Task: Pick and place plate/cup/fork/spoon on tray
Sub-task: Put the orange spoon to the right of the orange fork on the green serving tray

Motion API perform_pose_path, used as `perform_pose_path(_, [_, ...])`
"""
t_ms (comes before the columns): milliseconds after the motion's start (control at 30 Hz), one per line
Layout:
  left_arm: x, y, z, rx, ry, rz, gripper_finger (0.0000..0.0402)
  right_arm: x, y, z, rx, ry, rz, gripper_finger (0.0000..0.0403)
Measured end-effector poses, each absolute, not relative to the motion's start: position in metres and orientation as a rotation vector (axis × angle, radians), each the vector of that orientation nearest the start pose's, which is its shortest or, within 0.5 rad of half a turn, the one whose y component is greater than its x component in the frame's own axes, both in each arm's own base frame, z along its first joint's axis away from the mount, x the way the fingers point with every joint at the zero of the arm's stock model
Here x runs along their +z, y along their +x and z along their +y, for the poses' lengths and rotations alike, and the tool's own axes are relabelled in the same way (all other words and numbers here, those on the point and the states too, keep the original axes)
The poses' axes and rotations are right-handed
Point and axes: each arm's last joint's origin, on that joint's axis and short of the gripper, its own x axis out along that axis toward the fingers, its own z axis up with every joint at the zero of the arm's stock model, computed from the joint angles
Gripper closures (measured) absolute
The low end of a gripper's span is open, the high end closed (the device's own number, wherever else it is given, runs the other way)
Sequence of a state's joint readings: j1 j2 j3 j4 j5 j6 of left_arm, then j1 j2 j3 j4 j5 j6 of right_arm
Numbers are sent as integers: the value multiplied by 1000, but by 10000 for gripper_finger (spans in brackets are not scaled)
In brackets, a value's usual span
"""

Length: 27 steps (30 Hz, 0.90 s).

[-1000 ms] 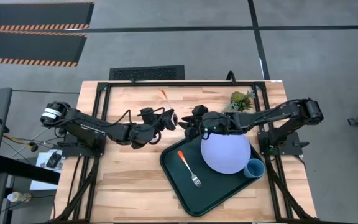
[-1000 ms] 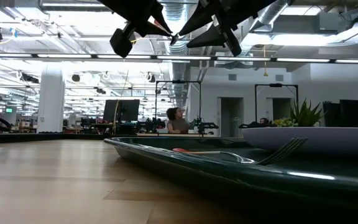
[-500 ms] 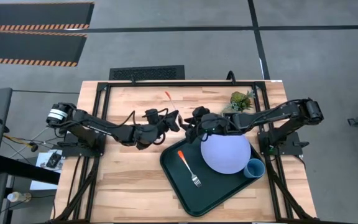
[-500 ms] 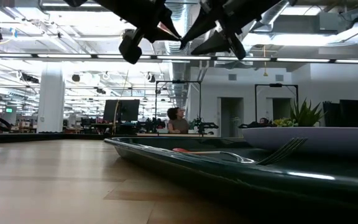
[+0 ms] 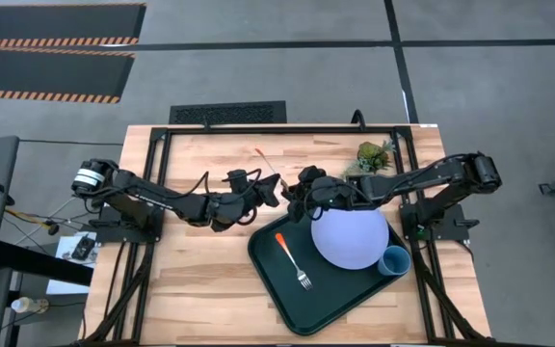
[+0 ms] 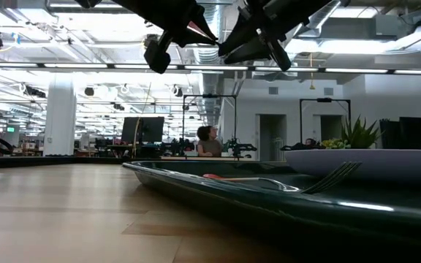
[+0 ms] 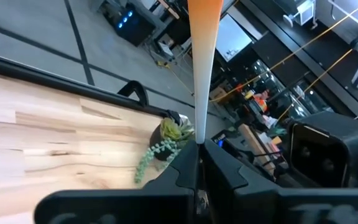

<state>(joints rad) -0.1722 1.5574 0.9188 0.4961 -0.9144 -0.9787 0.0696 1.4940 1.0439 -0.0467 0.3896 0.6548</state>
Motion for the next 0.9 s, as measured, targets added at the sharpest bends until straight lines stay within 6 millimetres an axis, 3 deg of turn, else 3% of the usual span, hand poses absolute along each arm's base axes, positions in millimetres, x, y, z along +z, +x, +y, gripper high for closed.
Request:
perform_pose_path(233, [258,332,-35,739,-858,-248,401,268,329,11,-491,544,359,388])
perform_pose_path(467, [257,332,-35,722,-866,-238,398,267,328,14,-508,649,352,395])
perform_pose_path(600, [258,333,-41,653,-839,-192,371,275,321,14,-499,739,336,397])
perform_pose_path(900, [274,323,-64,381,-741,-61,288,310,276,21,-503,876,329,400])
